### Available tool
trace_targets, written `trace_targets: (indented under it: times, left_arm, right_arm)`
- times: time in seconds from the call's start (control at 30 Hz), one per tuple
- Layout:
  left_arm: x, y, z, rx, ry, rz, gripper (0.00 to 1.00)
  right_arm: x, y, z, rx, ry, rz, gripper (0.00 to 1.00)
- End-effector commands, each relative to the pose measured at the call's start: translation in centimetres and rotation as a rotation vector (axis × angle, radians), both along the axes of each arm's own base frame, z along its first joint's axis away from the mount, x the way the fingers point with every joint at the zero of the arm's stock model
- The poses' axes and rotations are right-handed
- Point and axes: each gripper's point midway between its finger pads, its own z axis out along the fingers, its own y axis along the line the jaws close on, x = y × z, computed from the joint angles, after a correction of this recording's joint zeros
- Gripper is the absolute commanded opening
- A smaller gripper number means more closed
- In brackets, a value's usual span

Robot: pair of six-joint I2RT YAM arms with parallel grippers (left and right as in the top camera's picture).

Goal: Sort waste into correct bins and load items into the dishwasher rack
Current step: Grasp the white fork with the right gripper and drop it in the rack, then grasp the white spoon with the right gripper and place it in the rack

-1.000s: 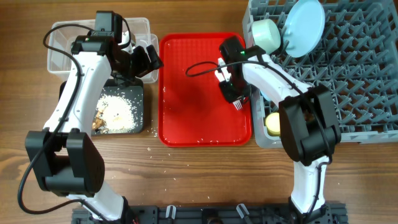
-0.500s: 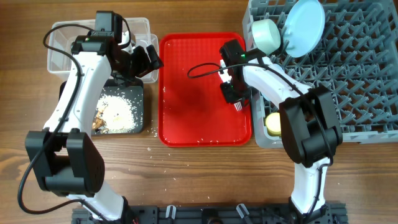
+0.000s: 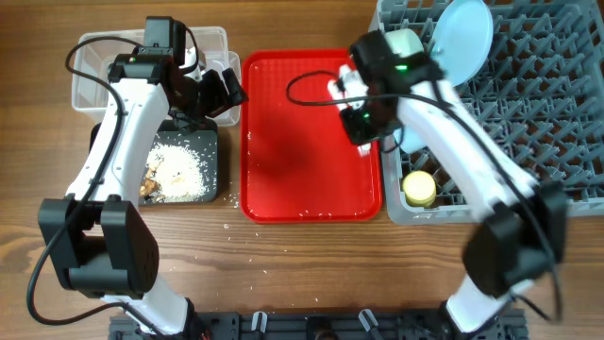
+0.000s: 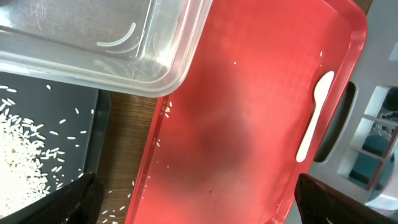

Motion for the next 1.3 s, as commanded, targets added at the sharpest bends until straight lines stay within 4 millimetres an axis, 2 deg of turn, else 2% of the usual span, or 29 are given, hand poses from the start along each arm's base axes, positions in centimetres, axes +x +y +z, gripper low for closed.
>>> trace_targets:
  times: [0.0, 0.07, 0.1, 0.2, 0.3, 0.37, 0.4, 0.47, 0.5, 0.53, 0.6, 0.67, 0.7, 0.73, 0.83, 0.93, 1.0, 1.13, 1.27]
  left_arm:
    - [0.2, 0.2, 1.1, -0.011, -0.026, 0.01, 1.0]
    - [0.2, 0.2, 1.1, -0.011, -0.026, 0.01, 1.0]
    - [0.2, 0.2, 1.1, -0.011, -0.026, 0.01, 1.0]
    - [0.2, 0.2, 1.1, -0.011, -0.026, 0.01, 1.0]
    - [0.2, 0.2, 1.1, -0.011, -0.026, 0.01, 1.0]
    - [0.2, 0.2, 1.1, -0.011, -0.026, 0.01, 1.0]
    - [0.2, 0.2, 1.1, -0.011, -0.026, 0.01, 1.0]
    - [0.2, 0.2, 1.1, -0.011, -0.026, 0.01, 1.0]
    - [0.2, 0.2, 1.1, -0.011, -0.026, 0.01, 1.0]
    - [0.2, 0.2, 1.1, -0.011, -0.026, 0.01, 1.0]
    - [0.2, 0.2, 1.1, -0.011, -0.026, 0.01, 1.0]
    - [0.2, 0.2, 1.1, -0.011, -0.026, 0.01, 1.0]
    - [0.2, 0.2, 1.1, -0.011, -0.026, 0.01, 1.0]
    - [0.2, 0.2, 1.1, -0.011, -0.026, 0.01, 1.0]
    - [0.2, 0.2, 1.1, -0.011, -0.026, 0.01, 1.0]
    - [0.2, 0.2, 1.1, -0.011, -0.026, 0.01, 1.0]
    - [0.2, 0.2, 1.1, -0.011, -0.026, 0.01, 1.0]
    - [0.2, 0.2, 1.1, -0.011, -0.026, 0.01, 1.0]
    - [0.2, 0.2, 1.1, -0.011, -0.026, 0.01, 1.0]
  right_arm:
    - [1.2, -4.6, 5.6, 0.001, -0.15, -0.17, 0.14]
    - [2.0, -8.5, 6.0, -0.061, -0.179, -0.274, 0.14]
    - [2.2, -9.8, 5.8, -0.07, -0.174, -0.307, 0.14]
    - [2.5, -15.0, 3.1, -0.084, -0.111, -0.492, 0.18]
    - [2.3, -17.9, 0.2, -0.085, -0.05, -0.567, 0.18]
    - [2.0, -18.7, -1.2, -0.093, -0.021, -0.575, 0.2]
    - [2.0, -18.8, -1.5, -0.098, -0.016, -0.563, 0.28]
    - [2.0, -18.8, -1.6, -0.1, -0.017, -0.56, 0.74]
    - [2.1, -18.8, -1.5, -0.102, -0.02, -0.559, 0.8]
    - [2.1, -18.8, -1.4, -0.099, -0.023, -0.559, 0.81]
    - [2.7, -17.4, -0.2, -0.029, -0.035, -0.511, 0.81]
    - [3.5, -15.5, 2.2, 0.03, -0.075, -0.469, 0.82]
    - [4.1, -13.9, 3.8, 0.069, -0.104, -0.431, 0.8]
    - [4.7, -11.4, 5.6, 0.102, -0.144, -0.368, 0.78]
    - [5.6, -5.6, 7.0, 0.123, -0.228, -0.244, 0.77]
    - [7.6, -1.0, 4.8, 0.081, -0.279, -0.235, 0.77]
    - [9.3, 0.9, 1.8, 0.094, -0.26, -0.235, 0.7]
    - [11.5, 2.1, -3.6, 0.061, -0.174, -0.208, 0.66]
    - [12.7, 1.0, -7.9, -0.042, -0.13, -0.217, 0.64]
